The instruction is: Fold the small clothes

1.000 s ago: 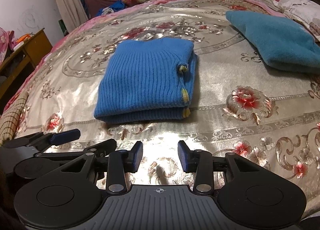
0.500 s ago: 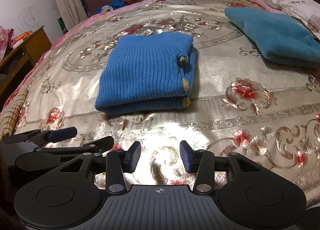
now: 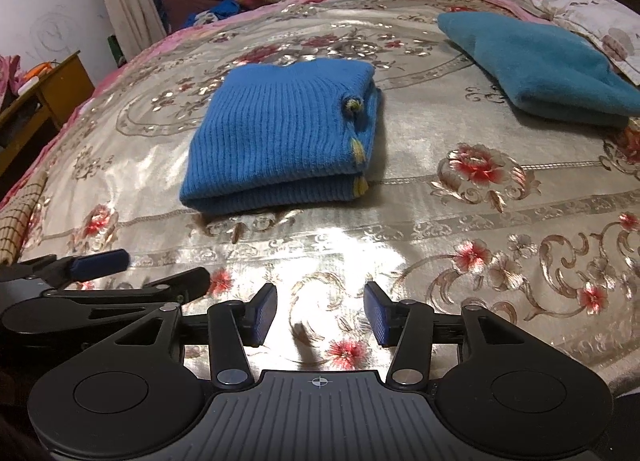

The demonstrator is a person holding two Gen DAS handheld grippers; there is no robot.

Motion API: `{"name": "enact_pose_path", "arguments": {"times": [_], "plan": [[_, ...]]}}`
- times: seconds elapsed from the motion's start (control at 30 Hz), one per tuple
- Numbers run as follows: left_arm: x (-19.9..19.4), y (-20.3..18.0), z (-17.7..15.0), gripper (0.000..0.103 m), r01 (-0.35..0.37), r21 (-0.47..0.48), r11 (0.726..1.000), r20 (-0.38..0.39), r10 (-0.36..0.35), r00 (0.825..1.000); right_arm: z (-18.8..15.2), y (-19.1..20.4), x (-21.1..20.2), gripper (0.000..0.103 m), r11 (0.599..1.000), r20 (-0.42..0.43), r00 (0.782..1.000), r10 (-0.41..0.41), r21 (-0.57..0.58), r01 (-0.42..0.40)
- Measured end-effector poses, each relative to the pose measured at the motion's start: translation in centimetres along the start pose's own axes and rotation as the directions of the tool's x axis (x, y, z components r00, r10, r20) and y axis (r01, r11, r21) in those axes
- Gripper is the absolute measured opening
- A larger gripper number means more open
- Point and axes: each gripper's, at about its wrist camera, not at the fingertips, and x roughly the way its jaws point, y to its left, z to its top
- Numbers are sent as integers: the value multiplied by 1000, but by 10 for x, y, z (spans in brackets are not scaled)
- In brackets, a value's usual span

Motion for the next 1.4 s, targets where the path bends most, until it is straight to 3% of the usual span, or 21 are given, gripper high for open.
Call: {"name": "enact_pose_path", "arguments": {"times": [0.4,1.4], "plan": [[-4,-5,-4,92,-42,27,999,-11,43,999,-7,0,0,48,1000,-3,1000,-13,-1,13],[-11,-6,-8,92,-67,42,997,20,66,998,-11,1,-1,48,1000,1,1000,-23,2,23]]}}
